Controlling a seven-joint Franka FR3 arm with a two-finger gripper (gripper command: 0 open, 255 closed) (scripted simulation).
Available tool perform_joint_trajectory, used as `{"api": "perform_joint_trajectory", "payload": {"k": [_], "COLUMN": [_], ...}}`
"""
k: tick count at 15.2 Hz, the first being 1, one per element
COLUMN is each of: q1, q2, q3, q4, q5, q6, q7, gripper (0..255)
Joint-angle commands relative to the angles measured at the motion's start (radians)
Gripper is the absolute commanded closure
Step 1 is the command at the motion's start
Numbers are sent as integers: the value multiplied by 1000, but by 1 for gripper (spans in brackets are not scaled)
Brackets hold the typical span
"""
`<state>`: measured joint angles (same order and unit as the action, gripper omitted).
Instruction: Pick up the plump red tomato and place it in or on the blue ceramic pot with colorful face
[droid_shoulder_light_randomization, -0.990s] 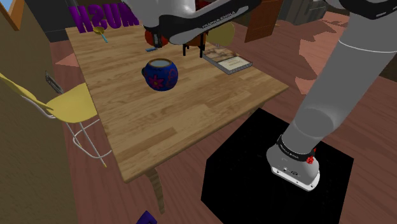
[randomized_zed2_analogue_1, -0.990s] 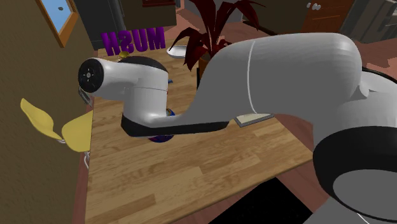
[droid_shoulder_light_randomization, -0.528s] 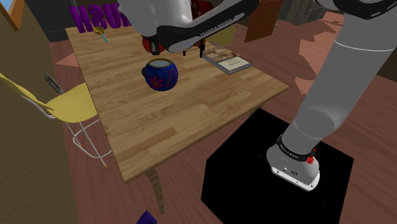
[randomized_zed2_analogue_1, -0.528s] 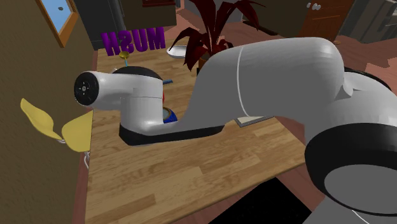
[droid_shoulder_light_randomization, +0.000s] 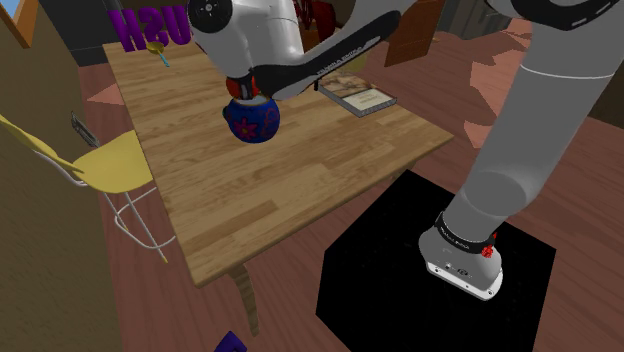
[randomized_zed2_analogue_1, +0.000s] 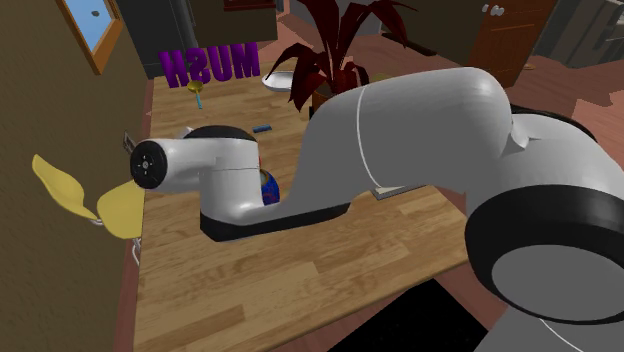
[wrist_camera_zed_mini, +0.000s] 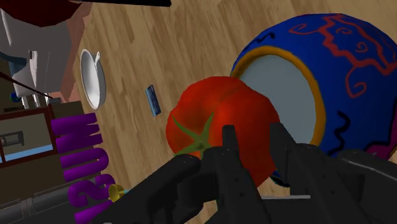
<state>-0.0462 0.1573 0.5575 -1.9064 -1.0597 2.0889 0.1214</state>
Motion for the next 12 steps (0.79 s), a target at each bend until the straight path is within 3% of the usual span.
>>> {"api": "perform_joint_trajectory", "payload": {"k": [1,5,6,10,11,12], "q1": [3,3,3,201,230,226], "q2": [17,16,16,349,390,391], "q3": [-3,-3,-3,-33,-47,-52], "q4": [-12,-11,-11,471,540,534], "q5": [-22,-20,-20,-66,-67,-68], "q6": [10,9,9,-424,-467,-457], "q7": [28,26,26,316,337,338], "gripper": [255,255,0,0,0,0]}}
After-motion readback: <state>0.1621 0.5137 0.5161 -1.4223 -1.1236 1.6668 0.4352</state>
